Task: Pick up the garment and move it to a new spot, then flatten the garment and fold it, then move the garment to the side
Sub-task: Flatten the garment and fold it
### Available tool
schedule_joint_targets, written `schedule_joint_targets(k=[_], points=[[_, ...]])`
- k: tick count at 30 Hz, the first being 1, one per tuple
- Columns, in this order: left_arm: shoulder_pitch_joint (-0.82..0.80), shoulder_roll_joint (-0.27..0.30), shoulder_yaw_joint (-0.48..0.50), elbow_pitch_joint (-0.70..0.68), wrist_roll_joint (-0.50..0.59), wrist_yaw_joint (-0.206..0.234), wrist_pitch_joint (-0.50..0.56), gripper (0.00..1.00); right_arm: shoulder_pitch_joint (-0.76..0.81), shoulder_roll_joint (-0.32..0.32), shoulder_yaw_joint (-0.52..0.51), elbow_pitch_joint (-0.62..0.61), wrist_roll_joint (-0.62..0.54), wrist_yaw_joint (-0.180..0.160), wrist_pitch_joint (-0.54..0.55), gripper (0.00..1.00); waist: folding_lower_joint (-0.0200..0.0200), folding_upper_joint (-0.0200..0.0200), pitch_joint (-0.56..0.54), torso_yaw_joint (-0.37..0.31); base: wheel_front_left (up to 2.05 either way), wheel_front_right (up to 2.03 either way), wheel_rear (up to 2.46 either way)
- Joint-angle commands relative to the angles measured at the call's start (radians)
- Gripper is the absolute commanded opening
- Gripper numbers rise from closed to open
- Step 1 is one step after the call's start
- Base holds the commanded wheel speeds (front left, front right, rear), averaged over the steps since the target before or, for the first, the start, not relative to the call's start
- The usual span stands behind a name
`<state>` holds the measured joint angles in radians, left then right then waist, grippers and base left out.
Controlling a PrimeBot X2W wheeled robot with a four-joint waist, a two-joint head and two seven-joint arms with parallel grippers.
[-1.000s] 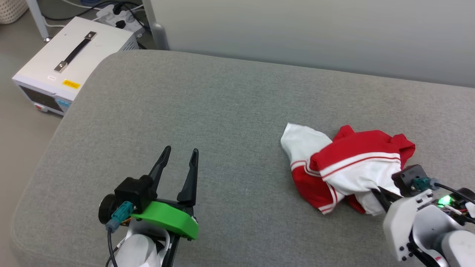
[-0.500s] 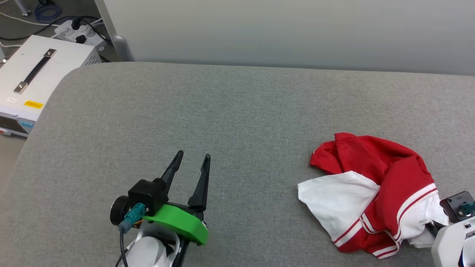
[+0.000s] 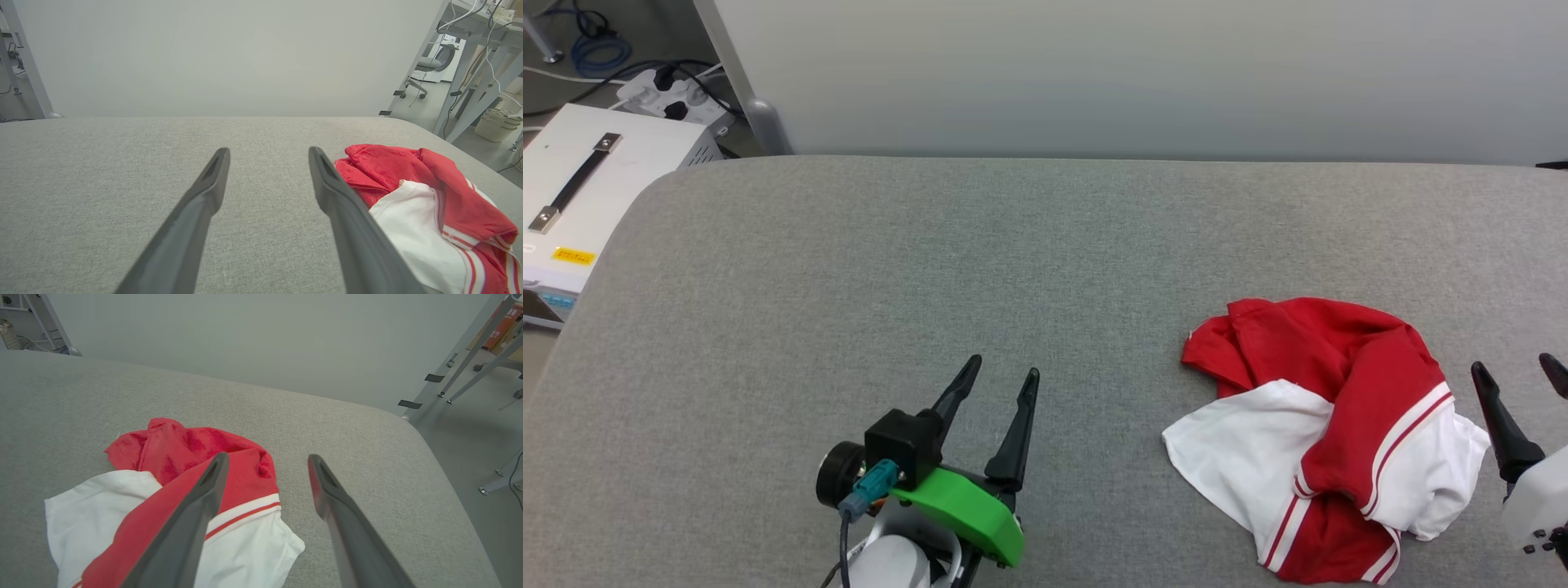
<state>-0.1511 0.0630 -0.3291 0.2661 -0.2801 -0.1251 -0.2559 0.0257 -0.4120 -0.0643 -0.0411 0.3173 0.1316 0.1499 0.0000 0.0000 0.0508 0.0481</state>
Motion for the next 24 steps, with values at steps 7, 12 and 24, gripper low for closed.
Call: schedule_joint_targets(k=[7, 12, 24], points=[[-0.028, -0.011, -0.091, 0.005, -0.060, -0.005, 0.053, 1.00, 0.028, 0.101, -0.089, -0.096, -0.073, -0.001, -0.082, 1.00, 0.0000, 0.0000, 0.014, -0.025, 0.00, 0.00, 0.00], [-0.097, -0.012, -0.203, -0.004, -0.119, 0.027, 0.231, 1.00, 0.014, 0.137, -0.104, -0.135, -0.100, -0.001, -0.096, 1.00, 0.0000, 0.0000, 0.049, -0.048, 0.00, 0.00, 0.00], [-0.299, -0.013, -0.411, 0.153, -0.194, 0.128, 0.547, 1.00, -0.023, 0.165, -0.073, -0.169, -0.131, -0.001, -0.098, 1.00, 0.0000, 0.0000, 0.139, -0.146, 0.00, 0.00, 0.00]])
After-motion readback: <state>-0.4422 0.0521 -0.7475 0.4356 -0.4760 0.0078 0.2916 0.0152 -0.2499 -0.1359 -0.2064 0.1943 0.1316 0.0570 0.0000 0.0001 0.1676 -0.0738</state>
